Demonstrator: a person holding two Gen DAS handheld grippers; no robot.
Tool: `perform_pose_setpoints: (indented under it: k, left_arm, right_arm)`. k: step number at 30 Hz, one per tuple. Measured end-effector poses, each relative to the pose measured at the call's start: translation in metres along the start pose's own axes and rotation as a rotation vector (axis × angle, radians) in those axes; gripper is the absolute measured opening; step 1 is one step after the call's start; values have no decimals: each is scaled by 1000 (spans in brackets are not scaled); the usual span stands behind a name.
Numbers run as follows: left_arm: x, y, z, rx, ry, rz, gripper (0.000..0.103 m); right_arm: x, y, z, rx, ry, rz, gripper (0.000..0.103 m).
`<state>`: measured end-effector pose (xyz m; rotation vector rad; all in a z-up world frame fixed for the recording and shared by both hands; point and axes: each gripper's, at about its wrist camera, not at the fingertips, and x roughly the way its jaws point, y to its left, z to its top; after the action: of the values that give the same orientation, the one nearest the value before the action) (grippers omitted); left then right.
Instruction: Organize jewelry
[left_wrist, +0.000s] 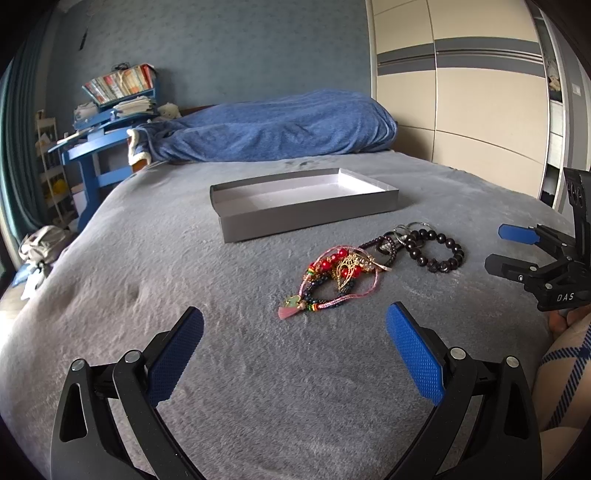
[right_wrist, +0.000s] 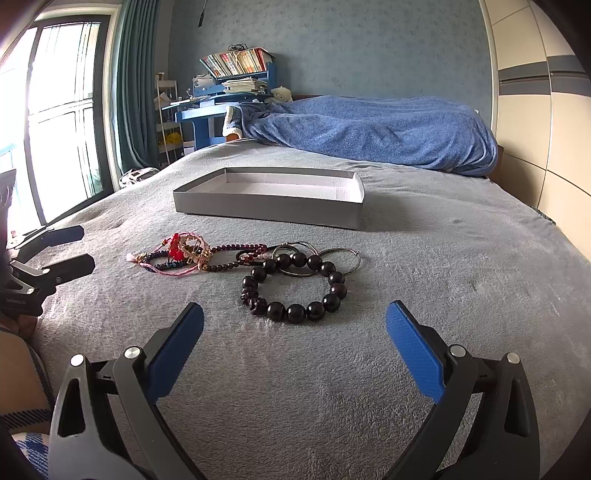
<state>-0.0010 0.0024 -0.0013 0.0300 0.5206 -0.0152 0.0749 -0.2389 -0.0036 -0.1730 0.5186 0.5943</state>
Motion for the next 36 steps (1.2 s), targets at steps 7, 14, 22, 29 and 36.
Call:
perform_pose_setpoints:
  k: [7, 14, 22, 29, 36]
  left_arm:
    - [0, 1, 0, -8, -5, -9, 98]
    - [1, 3, -1, -23, -5, -15, 98]
    - [0, 7, 1, -27, -3, -19, 98]
    - [0, 6, 1, -22, -1, -11, 98]
    - [0, 6, 1, -22, -1, -11, 98]
  right_arm:
    - [0, 0, 0, 2, 0, 3, 98]
    - [0, 0, 0, 3, 0, 3, 98]
    - [0, -1, 0, 4, 1, 3, 98]
    - [-1, -1, 0, 5, 1, 4, 98]
    - [-1, -1, 0, 6, 1, 4, 98]
